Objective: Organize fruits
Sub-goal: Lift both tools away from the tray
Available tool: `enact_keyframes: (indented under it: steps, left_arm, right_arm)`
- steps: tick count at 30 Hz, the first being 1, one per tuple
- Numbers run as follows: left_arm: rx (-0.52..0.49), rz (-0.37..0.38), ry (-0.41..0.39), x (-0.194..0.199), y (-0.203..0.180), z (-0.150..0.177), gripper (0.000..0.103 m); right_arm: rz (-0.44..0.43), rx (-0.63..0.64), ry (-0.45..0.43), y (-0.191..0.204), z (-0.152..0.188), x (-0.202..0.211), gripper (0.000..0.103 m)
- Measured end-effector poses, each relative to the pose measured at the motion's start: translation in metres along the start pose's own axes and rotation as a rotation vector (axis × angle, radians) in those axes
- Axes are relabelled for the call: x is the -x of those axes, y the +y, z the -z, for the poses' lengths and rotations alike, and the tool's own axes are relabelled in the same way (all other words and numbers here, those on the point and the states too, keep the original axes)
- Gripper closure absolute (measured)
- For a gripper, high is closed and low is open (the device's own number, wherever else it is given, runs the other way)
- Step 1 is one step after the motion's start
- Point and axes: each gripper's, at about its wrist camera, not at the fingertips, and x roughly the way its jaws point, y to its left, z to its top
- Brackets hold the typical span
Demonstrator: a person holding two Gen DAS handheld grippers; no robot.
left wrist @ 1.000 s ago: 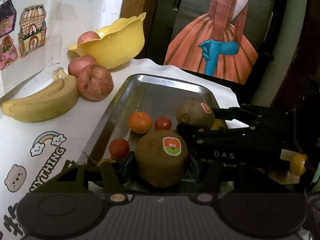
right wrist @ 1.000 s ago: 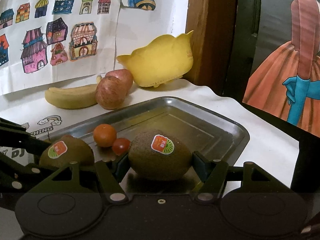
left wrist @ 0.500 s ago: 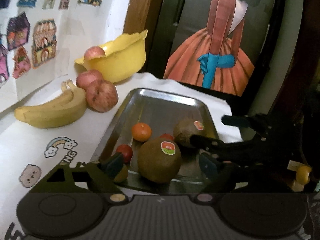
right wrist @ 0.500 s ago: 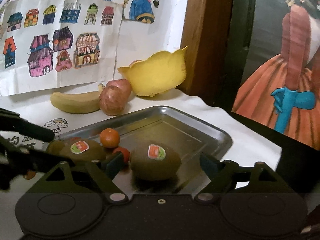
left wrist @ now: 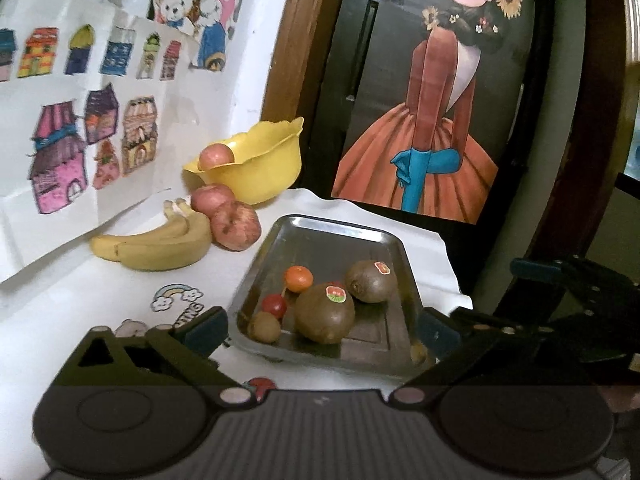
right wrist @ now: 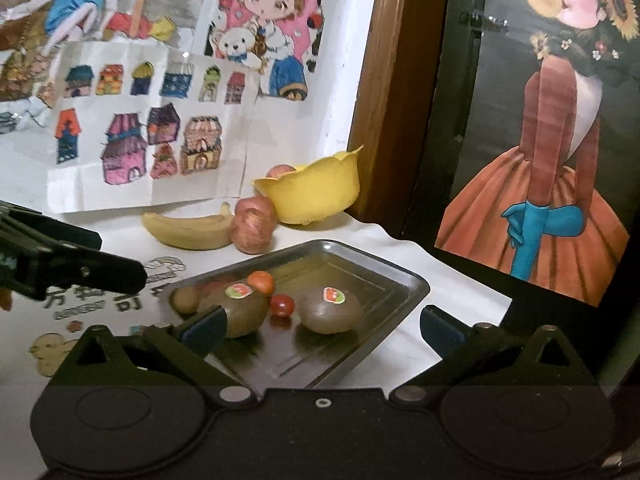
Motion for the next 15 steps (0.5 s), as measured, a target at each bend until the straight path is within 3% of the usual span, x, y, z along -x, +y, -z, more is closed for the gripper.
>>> enact_keyframes:
  steps: [8,15]
  left_arm:
    - [-0.003,-0.049,-0.021,0.044,0.029,0.024,0.000]
    - [0.036,-0.120,-0.010,0.074,0.066,0.041,0.000]
  right_arm:
    - [-0.009,0.006,0.024,0.038,0.010,0.039,0.001]
    - [-0.064,-0.002,0.091,0.077,0.016,0.045,0.001]
